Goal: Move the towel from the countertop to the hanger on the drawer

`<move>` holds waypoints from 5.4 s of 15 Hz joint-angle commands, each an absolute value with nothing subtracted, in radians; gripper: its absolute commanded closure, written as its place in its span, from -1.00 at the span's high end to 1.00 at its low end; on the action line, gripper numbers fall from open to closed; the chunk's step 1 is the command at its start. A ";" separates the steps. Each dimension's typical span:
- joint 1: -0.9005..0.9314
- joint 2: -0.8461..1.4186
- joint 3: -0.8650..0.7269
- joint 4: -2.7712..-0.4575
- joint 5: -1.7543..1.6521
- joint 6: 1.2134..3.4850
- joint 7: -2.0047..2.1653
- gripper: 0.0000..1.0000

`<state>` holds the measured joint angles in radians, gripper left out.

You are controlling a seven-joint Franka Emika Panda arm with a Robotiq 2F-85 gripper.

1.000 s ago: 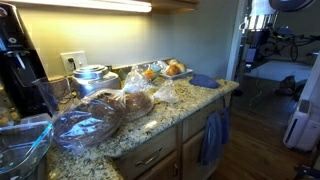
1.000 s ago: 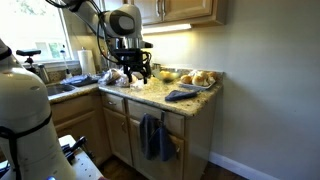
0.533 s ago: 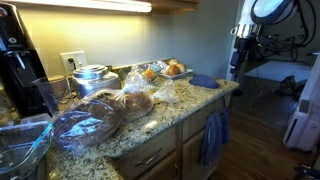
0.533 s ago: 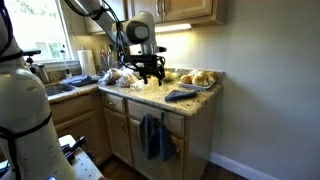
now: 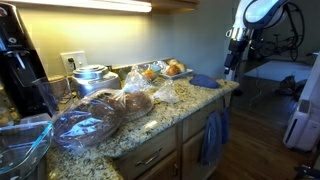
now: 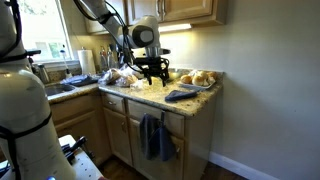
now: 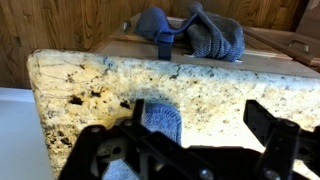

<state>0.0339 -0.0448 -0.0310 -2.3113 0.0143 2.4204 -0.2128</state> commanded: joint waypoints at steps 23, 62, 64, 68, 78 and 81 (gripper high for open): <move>-0.068 0.243 -0.040 -2.027 0.057 2.505 -0.230 1.00; -0.312 0.721 0.223 -1.595 0.136 2.737 -0.461 0.34; -0.314 0.711 0.229 -1.603 0.136 2.741 -0.467 0.06; -0.294 0.665 0.204 -1.643 0.118 2.735 -0.442 -0.48; -0.308 0.378 0.225 -1.953 0.162 2.704 -0.471 -0.82; -0.315 0.263 0.246 -2.066 0.228 2.669 -0.524 -0.82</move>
<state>-0.2828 0.4278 0.2151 -1.8949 0.1537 2.7170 -0.4478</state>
